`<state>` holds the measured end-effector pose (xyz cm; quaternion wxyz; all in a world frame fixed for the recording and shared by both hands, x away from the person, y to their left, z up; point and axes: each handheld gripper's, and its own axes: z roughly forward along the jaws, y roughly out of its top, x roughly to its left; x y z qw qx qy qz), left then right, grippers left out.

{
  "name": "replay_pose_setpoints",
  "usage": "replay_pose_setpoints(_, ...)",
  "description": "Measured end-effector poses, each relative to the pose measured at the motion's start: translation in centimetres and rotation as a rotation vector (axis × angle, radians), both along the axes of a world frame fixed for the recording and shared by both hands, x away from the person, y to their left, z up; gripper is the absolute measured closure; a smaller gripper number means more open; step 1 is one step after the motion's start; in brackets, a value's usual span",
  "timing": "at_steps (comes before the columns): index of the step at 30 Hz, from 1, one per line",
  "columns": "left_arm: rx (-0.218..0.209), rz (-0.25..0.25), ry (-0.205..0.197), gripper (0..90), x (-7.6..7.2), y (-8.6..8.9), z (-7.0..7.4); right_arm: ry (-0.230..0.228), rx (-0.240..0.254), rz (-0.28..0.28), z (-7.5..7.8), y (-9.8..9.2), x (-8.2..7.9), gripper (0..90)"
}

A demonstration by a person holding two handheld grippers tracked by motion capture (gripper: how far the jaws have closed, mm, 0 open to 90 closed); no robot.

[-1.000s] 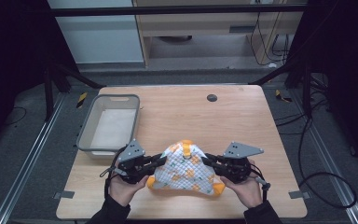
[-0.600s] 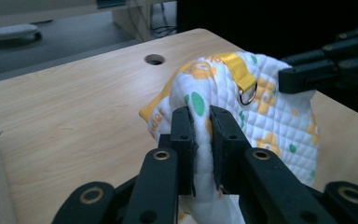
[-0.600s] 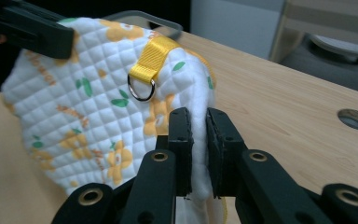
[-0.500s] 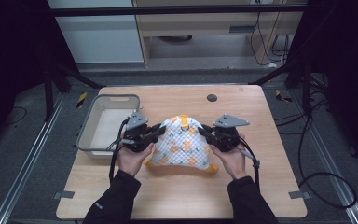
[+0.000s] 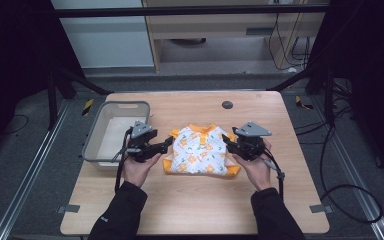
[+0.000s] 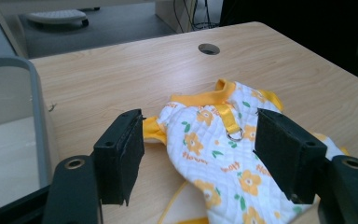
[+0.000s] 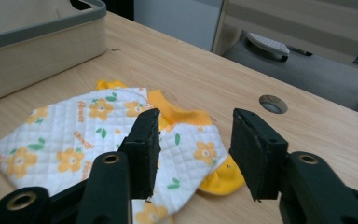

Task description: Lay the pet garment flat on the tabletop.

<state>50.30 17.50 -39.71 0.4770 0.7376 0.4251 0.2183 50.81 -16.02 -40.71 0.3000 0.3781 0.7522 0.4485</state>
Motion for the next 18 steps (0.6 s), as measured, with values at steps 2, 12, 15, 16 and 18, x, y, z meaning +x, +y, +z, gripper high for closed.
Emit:
replay_pose_setpoints(2,0.015,-0.009,-0.002,31.8,-0.5,0.3,0.0,0.000,0.000,0.014,0.3,-1.0,-1.1,46.9)
replay_pose_setpoints(12,0.110,-0.051,0.039,32.3,-3.6,1.6,-2.8,0.077,0.014,0.068,-1.5,-3.6,-4.9,39.3)
replay_pose_setpoints(15,0.114,-0.053,0.059,32.7,-3.6,1.4,-3.8,0.108,-0.002,0.081,-2.8,-3.8,-5.6,39.1)
replay_pose_setpoints(16,0.120,-0.055,0.069,33.3,-3.6,1.3,-4.2,0.115,-0.001,0.087,-3.3,-3.8,-5.7,39.2)
replay_pose_setpoints(18,0.159,-0.060,0.097,33.4,-3.4,0.9,-4.8,0.131,0.003,0.098,-4.2,-3.7,-5.9,39.5)
